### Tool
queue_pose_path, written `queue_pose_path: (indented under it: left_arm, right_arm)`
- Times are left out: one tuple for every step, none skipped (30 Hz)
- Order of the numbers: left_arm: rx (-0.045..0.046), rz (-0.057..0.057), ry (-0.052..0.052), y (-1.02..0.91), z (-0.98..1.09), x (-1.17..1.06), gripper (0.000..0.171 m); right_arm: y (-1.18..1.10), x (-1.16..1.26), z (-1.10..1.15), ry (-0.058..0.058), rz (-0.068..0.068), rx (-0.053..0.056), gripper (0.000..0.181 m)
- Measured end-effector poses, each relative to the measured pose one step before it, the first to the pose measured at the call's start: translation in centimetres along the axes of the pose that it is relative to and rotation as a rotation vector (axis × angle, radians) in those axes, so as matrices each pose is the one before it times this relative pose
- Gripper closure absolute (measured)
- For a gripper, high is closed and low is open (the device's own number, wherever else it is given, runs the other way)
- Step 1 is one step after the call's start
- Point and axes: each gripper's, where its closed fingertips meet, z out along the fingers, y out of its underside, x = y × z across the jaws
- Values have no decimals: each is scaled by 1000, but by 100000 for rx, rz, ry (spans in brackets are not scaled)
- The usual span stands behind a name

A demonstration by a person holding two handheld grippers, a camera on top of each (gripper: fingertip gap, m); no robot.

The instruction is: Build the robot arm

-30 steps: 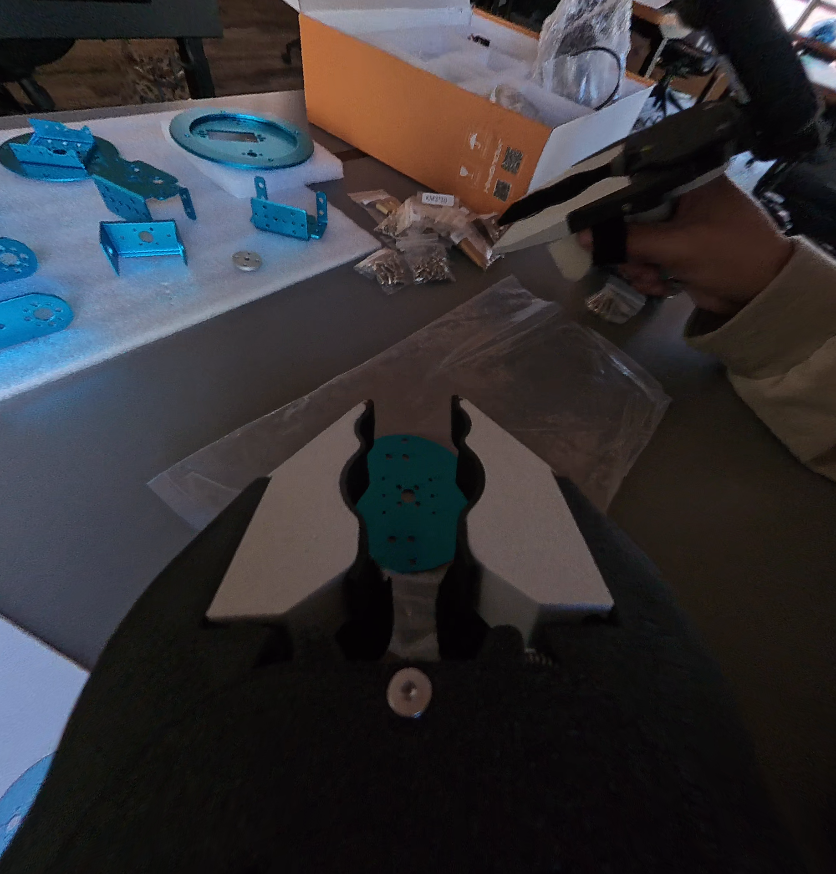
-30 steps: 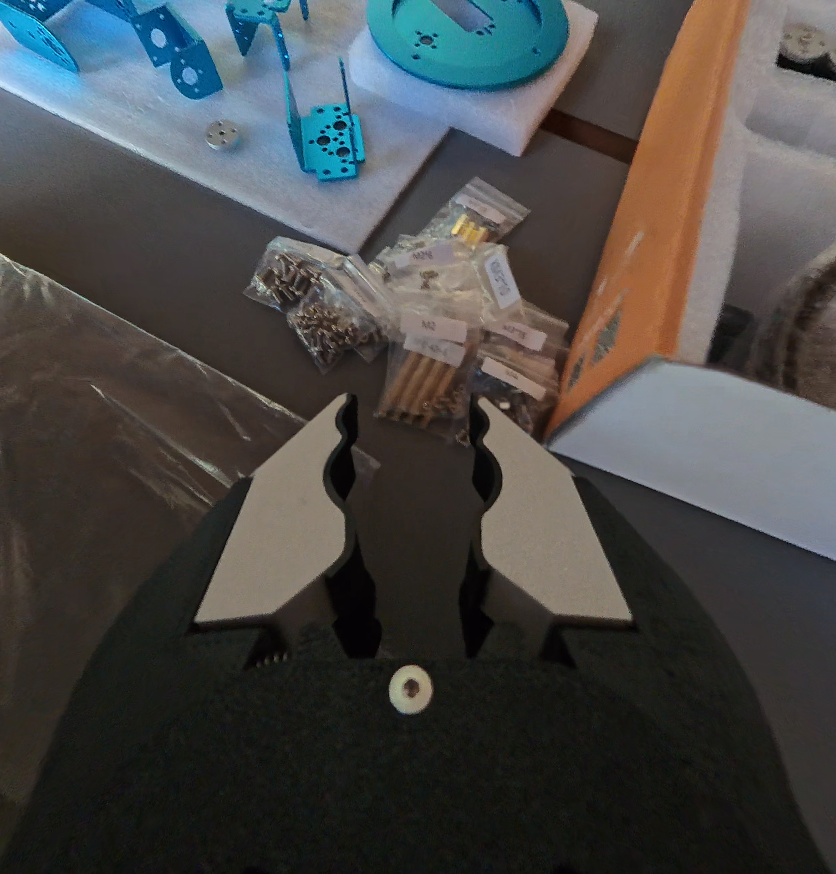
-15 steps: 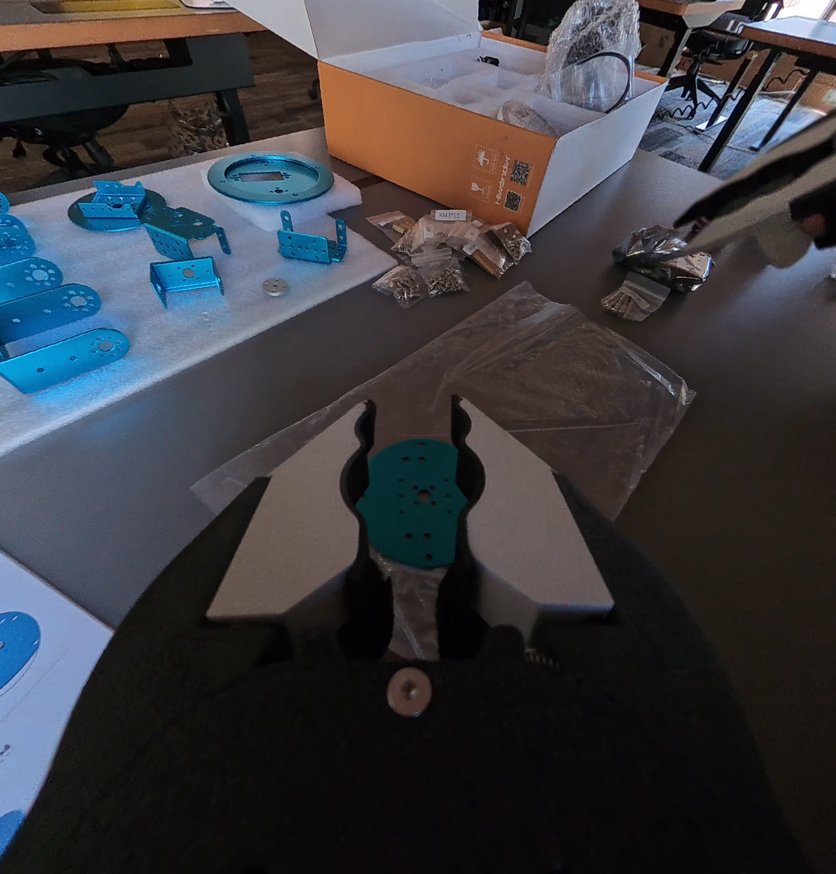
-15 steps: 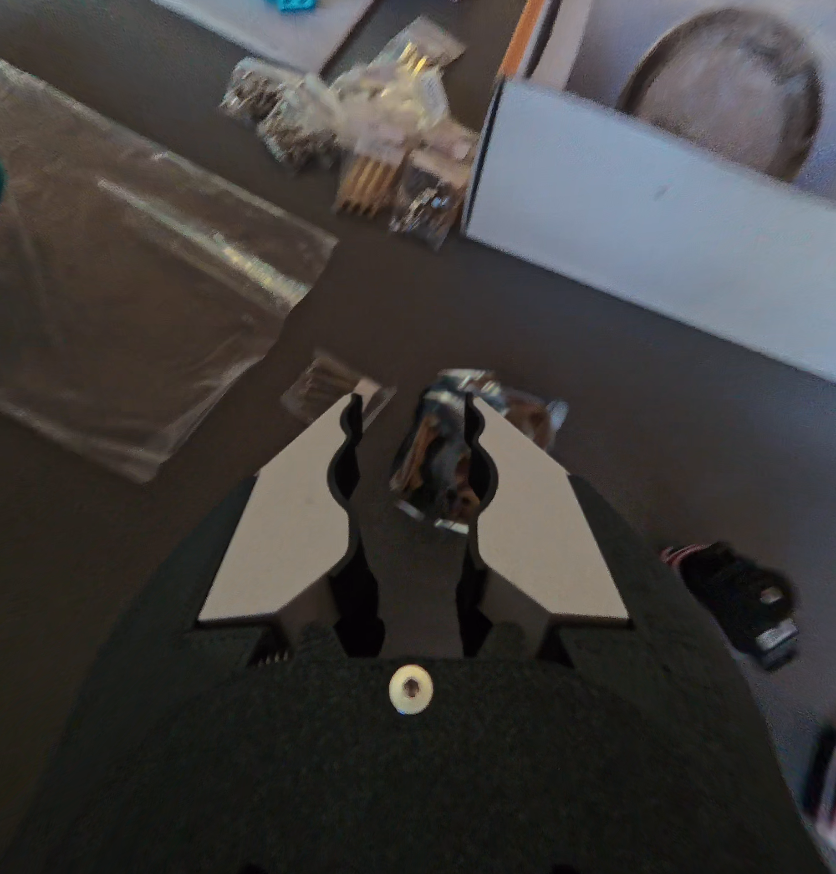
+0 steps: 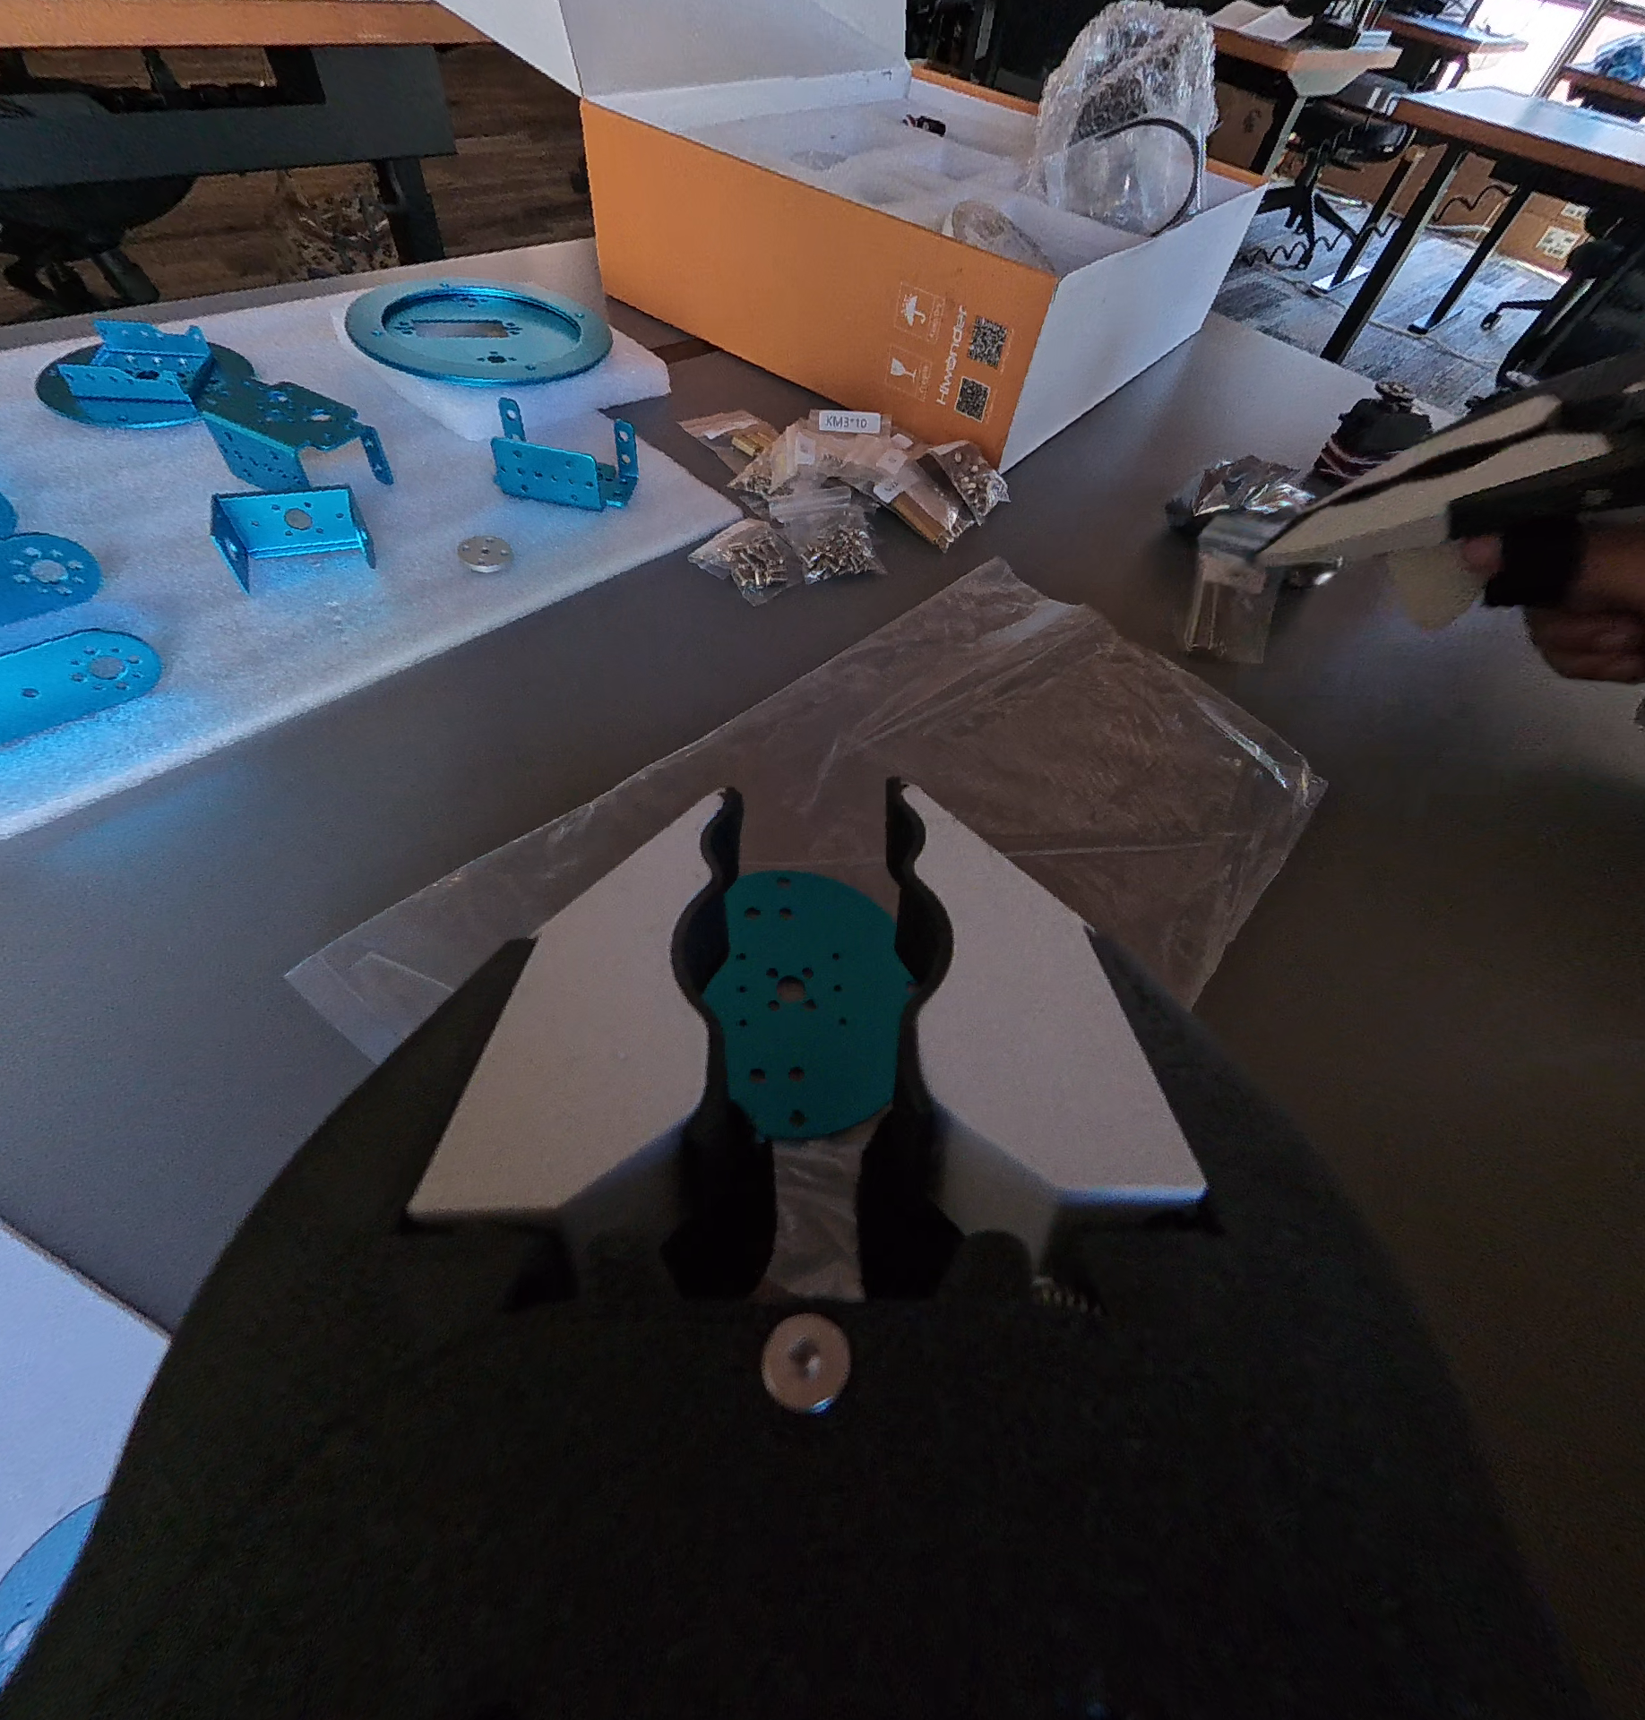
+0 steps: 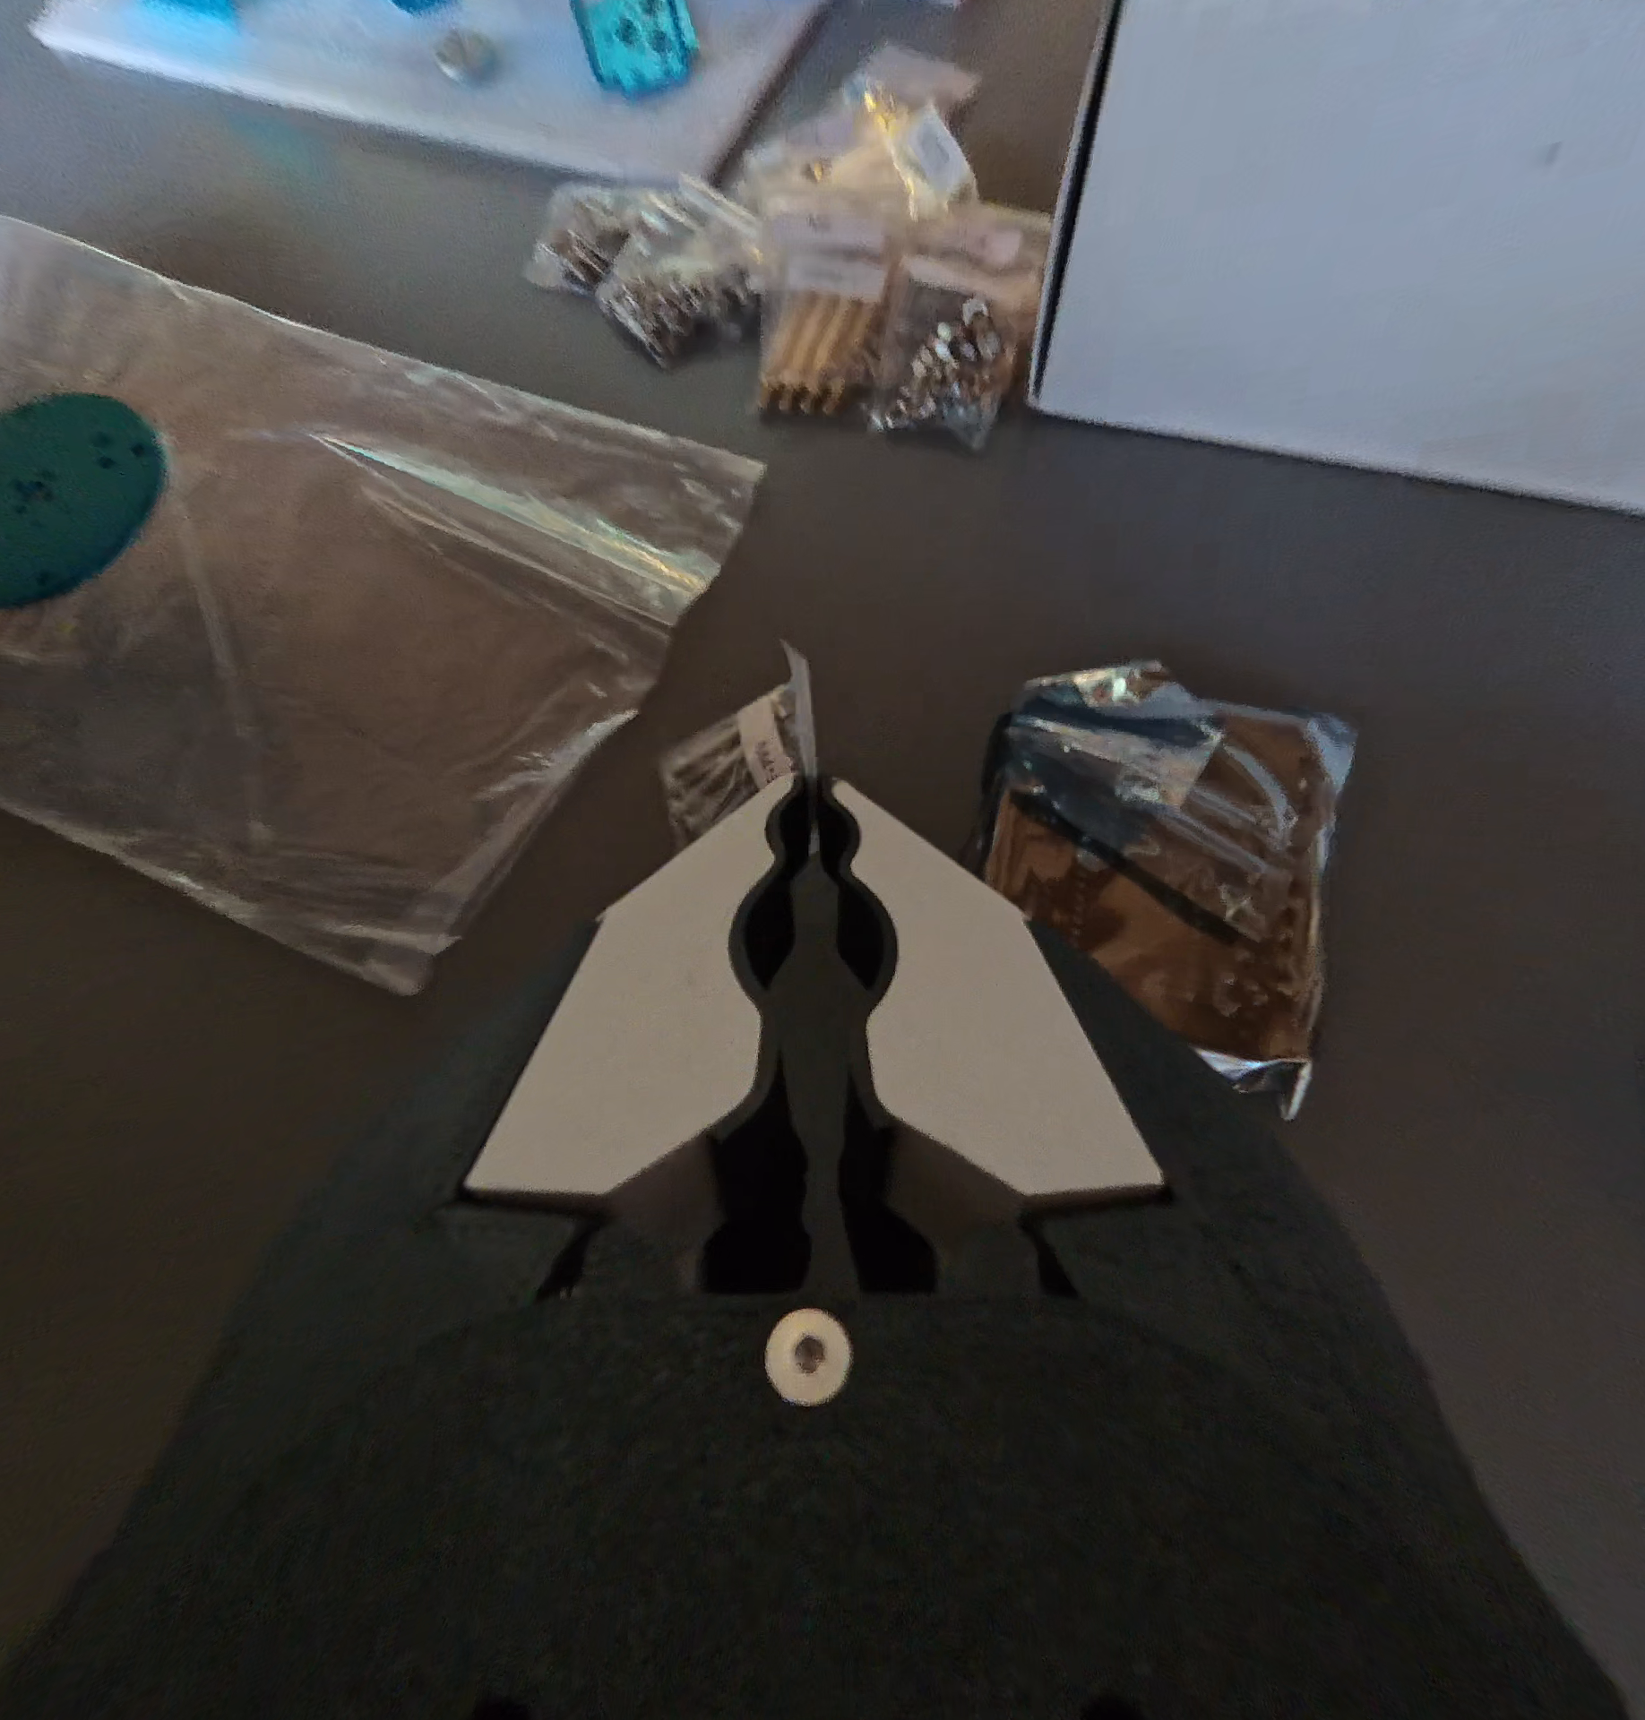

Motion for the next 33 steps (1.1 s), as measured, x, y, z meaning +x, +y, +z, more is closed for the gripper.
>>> queue_pose_path:
  left_arm:
    - [200,483,-767,-33,-23,-122,141]
    - [38,837,-914,2,-2,-134,141]
    - [-141,962,-1079,22,26,-156,141]
    - [-49,859,-1126,9,27,-168,141]
    - [-9,673,-856,3,26,-131,141]
    - [-121,569,-527,22,14,-68,141]
    - [47,524,-618,-7,-11,-61,141]
    - [398,525,-676,-59,-33,-57,141]
    - [325,544,-360,-41,-27,12,142]
    - [22,579,-165,-14,-12,49,142]
    - [-31,592,-470,-7,-16,5,142]
    - [259,703,-561,-61,-46,-4,142]
    - [330,879,-379,-77,-55,25,142]
    - [183,930,-491,-43,-74,9,142]
    - [93,861,-575,-27,-68,-16,142]
    - [80,787,-395,-28,-92,-10,142]
    - [218,636,-209,-54,-94,20,142]
    - [319,381,33,-58,-87,58,142]
    - [127,163,346,-29,-49,99,142]
    - [-169,7,592,41,-6,141,142]
    - [-374,-88,636,88,17,148,142]
    - [-463,-109,573,123,35,137,142]
    - [-560,-68,696,148,52,161,142]
    - [-698,-40,680,181,63,153,142]
    - [-717,-23,404,208,54,103,142]
    - [-776,-47,372,243,64,77,142]
    - [-1193,-40,292,254,41,44,142]
    - [-667,162,73,122,-15,9,141]
    - [136,138,-83,-22,-56,-19,142]
    - [308,-113,195,-89,-72,9,142]
    - [309,-401,526,-113,-66,50,142]
    - [369,-680,828,-110,-42,86,142]
    - [383,-993,1043,-119,-53,112,142]
  right_arm:
    - [-685,-216,-609,-166,-3070,2856,181]
    - [-791,-104,-606,495,-2550,2779,181]
    - [-967,-105,-548,-264,-1727,2673,181]
    - [-1162,-243,-396,-1816,-1959,2677,181]
    - [-1205,-347,-129,-3082,-2584,1213,181]
    - [-1182,-259,198,-3058,-3327,-744,181]
    - [-1279,106,488,-1094,-3849,-1527,181]
    - [-1380,31,799,-1404,-5417,-1753,181]
    - [-1281,-178,1205,-3058,-5892,-2353,181]
    - [-990,-431,1666,-5761,-4854,-3523,181]
    - [-787,-376,1985,-6699,-2858,-4224,181]
    - [-742,-272,2015,-6237,-256,-3666,181]
    - [-913,-602,1933,-7449,-191,-2001,181]
    - [-1033,-743,1867,-7453,-1224,-116,181]
    - [-820,-409,1847,-4837,-1224,-353,181]
    - [-536,-115,1824,-2760,-1550,-1322,181]
    - [-322,80,1755,-1806,-855,-1766,181]
    - [-265,119,1566,-1423,844,-1396,181]
    - [-586,19,1191,-1727,1253,1387,181]
    - [-374,329,864,-20,834,457,181]
    - [293,778,656,2565,304,-3441,181]
    - [473,1035,365,4728,-953,-3585,181]
    - [392,986,-31,5032,-1836,-2174,173]
    - [209,992,-606,5236,-985,-322,154]
    - [85,620,-1231,2270,15,1263,142]
    - [43,590,-1806,1373,1334,2254,141]
    - [112,898,-2168,3064,1690,3034,143]
    - [420,1290,-2189,5117,1255,1738,150]
    - [896,1472,-1888,6035,1110,-1187,150]
    - [1285,796,-1316,2354,1126,-3444,145]
    - [1351,-87,-635,-1637,1810,-4248,134]
    - [1202,-641,-70,-2909,-60,-4163,126]
    - [753,-586,263,-5,-3263,-2065,124]
